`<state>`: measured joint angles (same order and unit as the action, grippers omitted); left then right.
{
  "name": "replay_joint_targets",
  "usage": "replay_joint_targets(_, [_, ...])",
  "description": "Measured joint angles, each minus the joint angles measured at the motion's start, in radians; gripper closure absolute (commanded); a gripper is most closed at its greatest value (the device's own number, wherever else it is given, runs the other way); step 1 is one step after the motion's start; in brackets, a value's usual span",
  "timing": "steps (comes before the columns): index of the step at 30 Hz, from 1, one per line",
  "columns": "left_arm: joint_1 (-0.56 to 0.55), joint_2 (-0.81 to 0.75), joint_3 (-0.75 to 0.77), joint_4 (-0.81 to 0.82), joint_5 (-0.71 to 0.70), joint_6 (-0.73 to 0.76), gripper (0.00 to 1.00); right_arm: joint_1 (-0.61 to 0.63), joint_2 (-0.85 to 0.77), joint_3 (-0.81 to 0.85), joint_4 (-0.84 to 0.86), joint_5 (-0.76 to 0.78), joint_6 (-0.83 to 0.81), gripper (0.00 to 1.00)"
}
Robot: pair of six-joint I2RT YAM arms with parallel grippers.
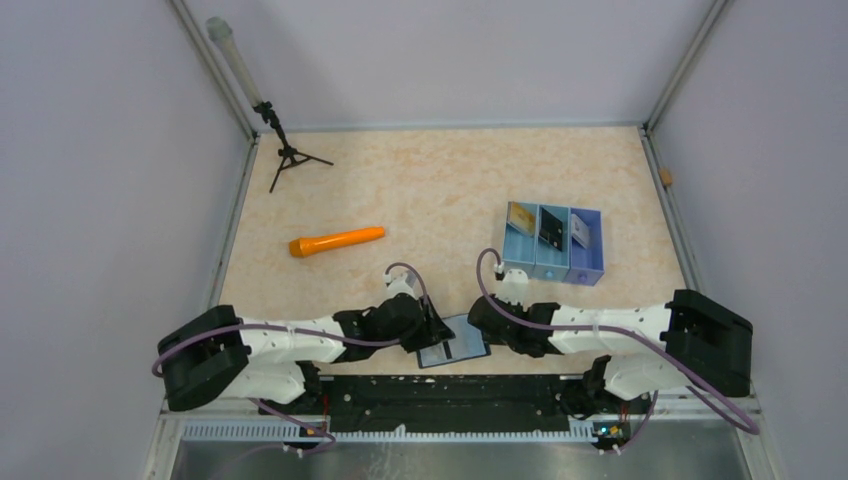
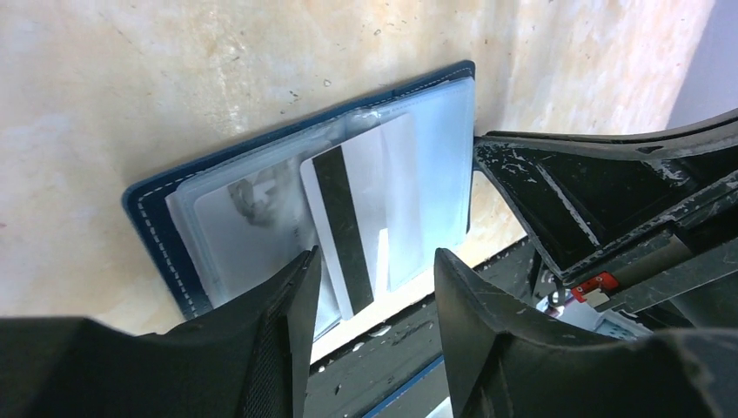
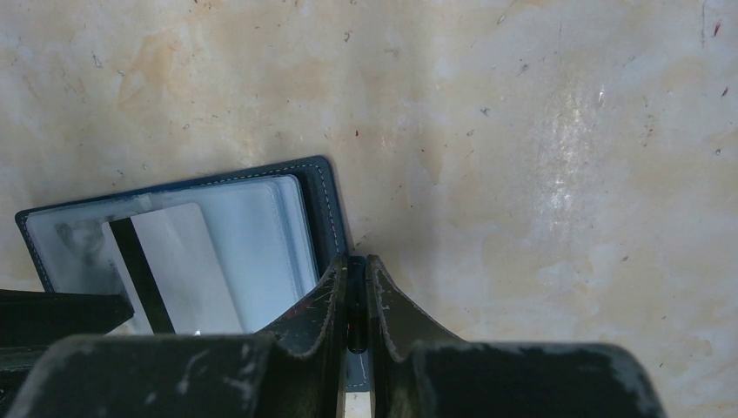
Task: Put the credit cards into the card holder
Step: Insert the credit card into the card holder.
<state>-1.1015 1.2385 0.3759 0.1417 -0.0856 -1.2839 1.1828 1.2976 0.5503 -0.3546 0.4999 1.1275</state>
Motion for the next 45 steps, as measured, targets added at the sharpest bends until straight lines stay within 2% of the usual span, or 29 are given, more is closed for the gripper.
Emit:
replay_joint_targets(5, [0.0,-0.021,0.03,-0.097,-0.014,0.022,0.47,0.0,0.0,0.0,0.0,0.0,0.0,1.0])
replay_joint_targets(9, [0.0,-0.023,0.032,-0.112,-0.011,0.027,0.5,0.0,0.0,0.0,0.0,0.0,0.0,1.0])
replay_joint_targets(27, [0.0,0.132,0.116,-0.055,0.025,0.048,0.56,0.0,0.0,0.0,0.001,0.0,0.0,1.0])
replay_joint_targets(45, [-0.002,0.165,0.113,0.012,0.04,0.047,0.59,0.0,-0.016,-0.022,0.025,0.0,0.003,1.0])
